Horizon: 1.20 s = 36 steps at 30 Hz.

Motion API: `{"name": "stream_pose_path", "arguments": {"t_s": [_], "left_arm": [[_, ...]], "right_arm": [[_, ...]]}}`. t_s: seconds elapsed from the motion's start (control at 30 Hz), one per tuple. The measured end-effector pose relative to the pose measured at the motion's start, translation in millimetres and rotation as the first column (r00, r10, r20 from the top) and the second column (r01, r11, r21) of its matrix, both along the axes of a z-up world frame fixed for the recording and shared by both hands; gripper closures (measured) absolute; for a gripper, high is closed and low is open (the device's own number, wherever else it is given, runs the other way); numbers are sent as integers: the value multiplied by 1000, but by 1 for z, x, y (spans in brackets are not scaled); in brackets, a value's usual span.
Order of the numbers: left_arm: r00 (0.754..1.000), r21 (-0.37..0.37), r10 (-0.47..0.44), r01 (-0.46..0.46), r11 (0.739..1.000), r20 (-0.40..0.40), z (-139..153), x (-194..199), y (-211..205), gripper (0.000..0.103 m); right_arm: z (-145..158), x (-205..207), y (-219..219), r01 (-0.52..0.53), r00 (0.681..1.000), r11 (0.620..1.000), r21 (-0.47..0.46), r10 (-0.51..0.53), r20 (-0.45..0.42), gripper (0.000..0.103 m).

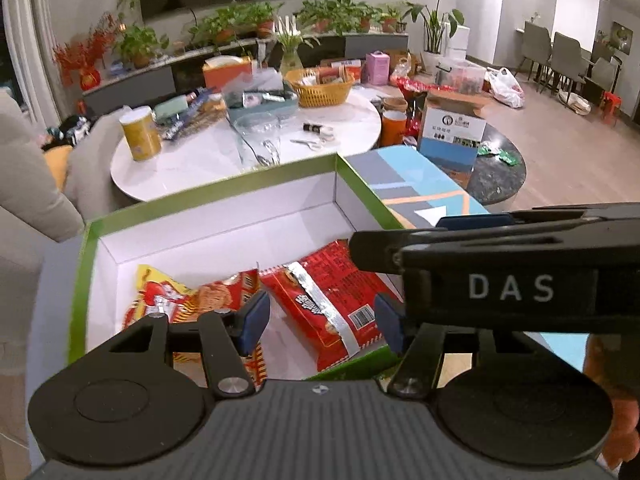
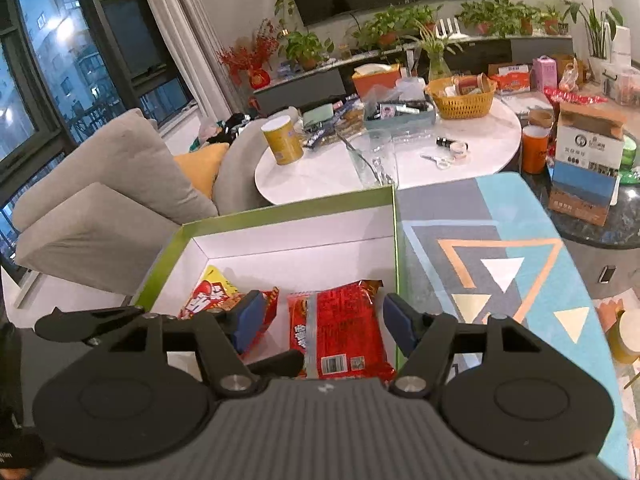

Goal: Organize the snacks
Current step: 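Lift the red noodle-snack bag into the green box and release it, then lower the right gripper onto the green vegetable-cracker bag and grasp it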

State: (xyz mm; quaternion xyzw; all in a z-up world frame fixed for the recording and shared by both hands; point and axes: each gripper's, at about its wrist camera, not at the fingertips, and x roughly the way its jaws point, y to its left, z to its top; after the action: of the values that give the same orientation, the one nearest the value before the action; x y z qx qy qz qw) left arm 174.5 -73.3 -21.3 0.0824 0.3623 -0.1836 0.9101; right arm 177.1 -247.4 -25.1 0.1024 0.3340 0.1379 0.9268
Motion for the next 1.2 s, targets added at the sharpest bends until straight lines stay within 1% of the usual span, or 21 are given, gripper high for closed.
{"name": "stream_pose_path", "arguments": {"t_s": [0.1,0.3,0.4,0.5,0.6,0.8,0.87,0.93,1.0,1.07,1.2], "left_arm": [[1000,-4,7,-6,1000,19,9,-10,5,43],[998,-12,49,-48,999,50,23,-31,22,43],[996,-19,70,-69,997,52,28,-41,32,43],[994,-9,93,-93,996,63,33,-53,46,43],[988,-11,142,-141,990,61,34,-62,68,42],[960,-40,280,-279,959,29,21,-81,129,43],[947,-33,320,-319,947,12,13,-84,144,43],[930,-20,368,-368,930,-3,4,-86,159,43],[921,-26,388,-388,921,-32,-5,-86,169,43],[919,-37,391,-393,919,-60,-11,-84,174,43],[911,-43,407,-410,911,-63,-19,-77,180,43]], "right_arm": [[8,-9,0,0,1000,1000,10,0,19,46],[24,-33,3,-19,999,1000,12,18,51,46],[27,-44,11,-39,997,999,3,39,62,46],[28,-53,19,-60,996,998,1,60,68,46],[28,-63,28,-81,994,997,-5,81,71,46],[22,-80,46,-142,988,990,-1,141,54,46],[19,-82,53,-158,987,987,-1,158,41,46],[13,-83,61,-176,984,984,4,176,23,46],[9,-85,68,-188,982,982,4,187,7,46],[4,-86,77,-195,981,981,-4,195,-12,46],[-3,-89,88,-214,976,977,-1,213,-45,46]]}}
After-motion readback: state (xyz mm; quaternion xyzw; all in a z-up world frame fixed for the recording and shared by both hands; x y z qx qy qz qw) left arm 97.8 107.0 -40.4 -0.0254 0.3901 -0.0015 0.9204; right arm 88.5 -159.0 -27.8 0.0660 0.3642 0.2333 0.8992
